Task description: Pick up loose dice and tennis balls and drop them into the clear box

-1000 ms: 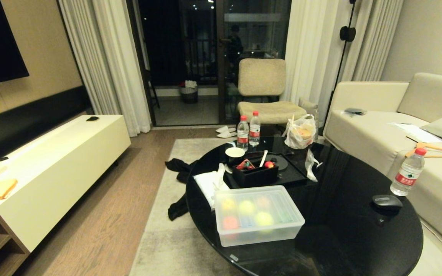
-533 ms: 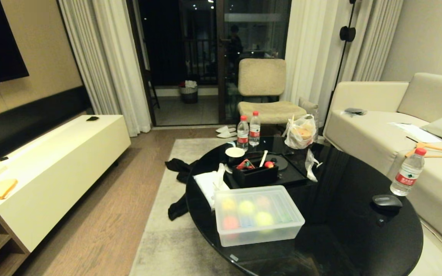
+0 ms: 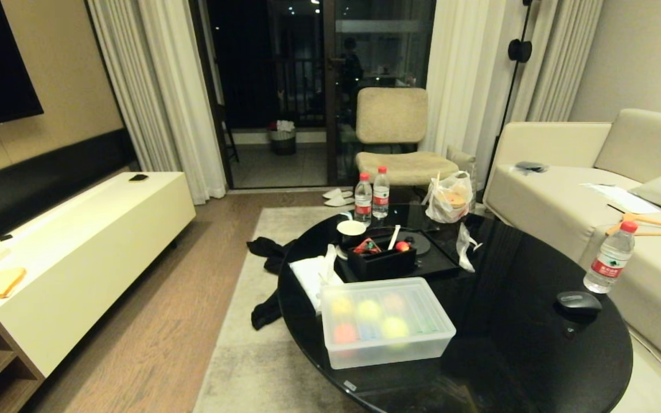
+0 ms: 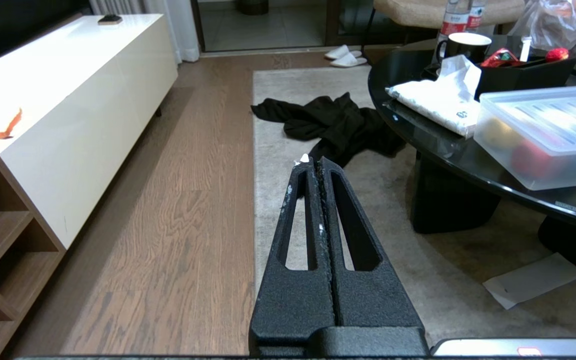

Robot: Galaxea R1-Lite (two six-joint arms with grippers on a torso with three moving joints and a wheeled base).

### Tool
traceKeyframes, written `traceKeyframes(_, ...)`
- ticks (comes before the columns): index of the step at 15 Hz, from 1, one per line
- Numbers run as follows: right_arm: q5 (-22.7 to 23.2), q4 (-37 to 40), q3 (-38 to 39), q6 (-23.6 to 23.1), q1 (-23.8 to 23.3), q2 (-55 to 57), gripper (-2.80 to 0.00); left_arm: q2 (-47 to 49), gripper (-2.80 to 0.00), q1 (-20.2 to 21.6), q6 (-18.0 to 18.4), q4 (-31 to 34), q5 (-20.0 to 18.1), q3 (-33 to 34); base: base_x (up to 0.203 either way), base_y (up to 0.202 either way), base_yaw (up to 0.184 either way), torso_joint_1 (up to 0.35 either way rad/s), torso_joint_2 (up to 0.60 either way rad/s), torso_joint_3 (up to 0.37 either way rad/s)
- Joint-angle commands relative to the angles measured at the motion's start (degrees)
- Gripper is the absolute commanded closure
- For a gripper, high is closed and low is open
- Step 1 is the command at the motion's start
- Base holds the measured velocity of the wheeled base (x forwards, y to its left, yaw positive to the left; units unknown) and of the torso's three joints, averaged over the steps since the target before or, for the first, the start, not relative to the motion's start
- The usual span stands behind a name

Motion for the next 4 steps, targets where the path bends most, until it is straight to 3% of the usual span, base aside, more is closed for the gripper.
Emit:
traceKeyframes(1,0.0,0.0,0.0,0.2,0.0,0.1,0.00,0.0,0.00,0.0,0.0,0.0,0.0,0.2,0.000,0.000,0.000,0.000,0.00,0.000)
traceKeyframes(4,0.1,0.0,0.0,-0.1,0.0,0.1,0.00,0.0,0.00,0.0,0.0,0.0,0.0,0.2,0.000,0.000,0.000,0.000,0.00,0.000)
